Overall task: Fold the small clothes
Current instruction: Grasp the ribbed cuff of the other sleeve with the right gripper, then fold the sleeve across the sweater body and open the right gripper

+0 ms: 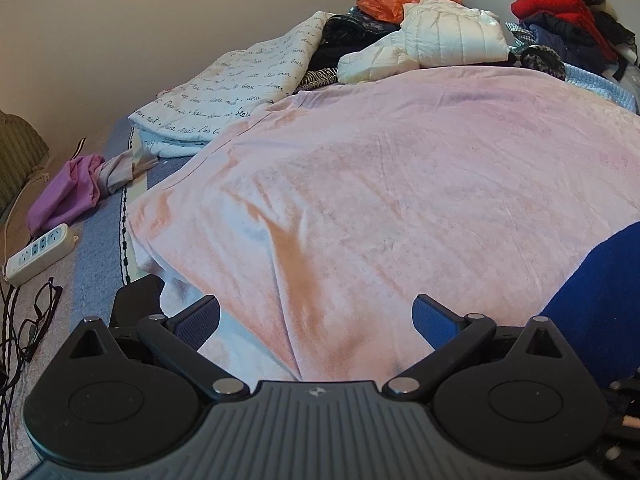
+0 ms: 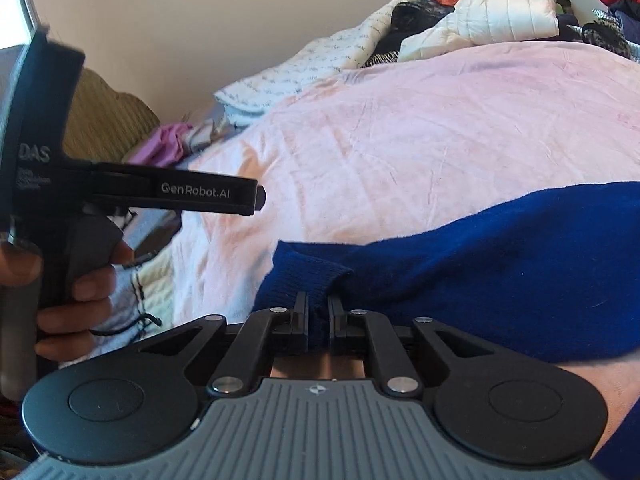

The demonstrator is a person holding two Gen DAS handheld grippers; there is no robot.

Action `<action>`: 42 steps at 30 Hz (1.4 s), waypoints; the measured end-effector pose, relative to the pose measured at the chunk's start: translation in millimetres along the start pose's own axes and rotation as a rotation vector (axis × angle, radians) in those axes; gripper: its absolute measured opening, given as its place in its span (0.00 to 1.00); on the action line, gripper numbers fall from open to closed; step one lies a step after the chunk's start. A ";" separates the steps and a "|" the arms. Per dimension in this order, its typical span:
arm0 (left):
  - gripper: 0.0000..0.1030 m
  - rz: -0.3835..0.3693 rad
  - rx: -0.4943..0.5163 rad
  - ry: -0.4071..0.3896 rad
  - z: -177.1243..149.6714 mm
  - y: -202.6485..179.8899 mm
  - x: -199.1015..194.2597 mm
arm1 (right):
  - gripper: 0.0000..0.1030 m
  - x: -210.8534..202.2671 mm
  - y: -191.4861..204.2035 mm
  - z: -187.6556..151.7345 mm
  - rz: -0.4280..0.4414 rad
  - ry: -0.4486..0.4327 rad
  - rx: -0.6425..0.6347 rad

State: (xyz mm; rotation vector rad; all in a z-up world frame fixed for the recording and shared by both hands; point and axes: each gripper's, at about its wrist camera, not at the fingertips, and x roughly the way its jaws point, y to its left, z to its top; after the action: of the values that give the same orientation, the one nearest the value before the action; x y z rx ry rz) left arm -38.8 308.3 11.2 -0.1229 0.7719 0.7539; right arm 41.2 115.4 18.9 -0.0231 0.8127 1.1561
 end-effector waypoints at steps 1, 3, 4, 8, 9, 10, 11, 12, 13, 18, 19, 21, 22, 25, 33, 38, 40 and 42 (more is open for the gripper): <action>1.00 -0.009 -0.002 -0.005 0.2 -1.1 -1.8 | 0.10 -7.8 -6.1 6.1 -0.014 -0.036 0.020; 1.00 -0.042 0.007 -0.014 -0.1 -7.9 -6.5 | 0.10 -27.8 -16.8 17.3 -0.044 -0.100 0.039; 1.00 -0.068 0.020 -0.018 -0.8 -13.8 -9.0 | 0.10 -38.9 -22.0 22.9 -0.067 -0.131 0.043; 1.00 -0.150 0.109 -0.029 -5.7 -47.8 -19.1 | 0.10 -85.5 -49.5 38.1 -0.161 -0.248 0.072; 1.00 -0.170 0.131 -0.034 -7.1 -57.7 -22.5 | 0.10 -96.9 -57.4 39.5 -0.192 -0.271 0.080; 1.00 -0.190 0.146 -0.039 -8.0 -66.3 -25.6 | 0.10 -108.0 -65.8 40.3 -0.221 -0.289 0.091; 1.00 -0.206 0.160 -0.043 -8.4 -75.1 -28.6 | 0.10 -117.7 -73.9 40.4 -0.248 -0.304 0.102; 1.00 -0.226 0.176 -0.048 -9.1 -84.8 -31.4 | 0.10 -126.9 -81.7 40.2 -0.277 -0.317 0.110; 1.00 -0.247 0.195 -0.053 -9.8 -94.4 -34.2 | 0.10 -135.7 -91.2 39.7 -0.309 -0.329 0.117; 1.00 -0.329 0.315 -0.113 -17.5 -146.7 -51.9 | 0.10 -172.9 -117.8 32.7 -0.411 -0.383 0.143; 1.00 -0.336 0.338 -0.127 -19.7 -156.4 -55.1 | 0.10 -181.3 -121.9 30.7 -0.434 -0.395 0.143; 1.00 -0.343 0.376 -0.139 -22.5 -174.6 -59.0 | 0.10 -197.5 -130.6 25.1 -0.475 -0.414 0.152; 1.00 -0.351 0.386 -0.141 -22.5 -180.8 -59.7 | 0.10 -206.4 -135.1 21.6 -0.505 -0.426 0.160; 1.00 -0.363 0.400 -0.138 -21.2 -196.5 -60.3 | 0.10 -236.1 -155.1 8.9 -0.567 -0.465 0.209; 1.00 -0.386 0.414 -0.126 -14.8 -219.9 -62.9 | 0.10 -310.4 -206.8 -37.4 -0.764 -0.566 0.344; 1.00 -0.404 0.434 -0.114 -16.2 -235.2 -65.1 | 0.10 -346.9 -235.6 -82.7 -0.875 -0.600 0.456; 1.00 -0.415 0.442 -0.113 -17.0 -241.7 -67.5 | 0.10 -357.5 -244.1 -102.6 -0.911 -0.606 0.500; 1.00 -0.432 0.457 -0.114 -19.2 -250.5 -71.9 | 0.10 -362.5 -252.6 -119.6 -0.939 -0.596 0.541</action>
State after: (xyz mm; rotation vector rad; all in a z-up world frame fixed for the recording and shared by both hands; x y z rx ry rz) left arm 80.5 75.9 4.7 0.1620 0.7572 0.1632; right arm 123.7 -333.9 46.5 0.3412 0.4499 0.0131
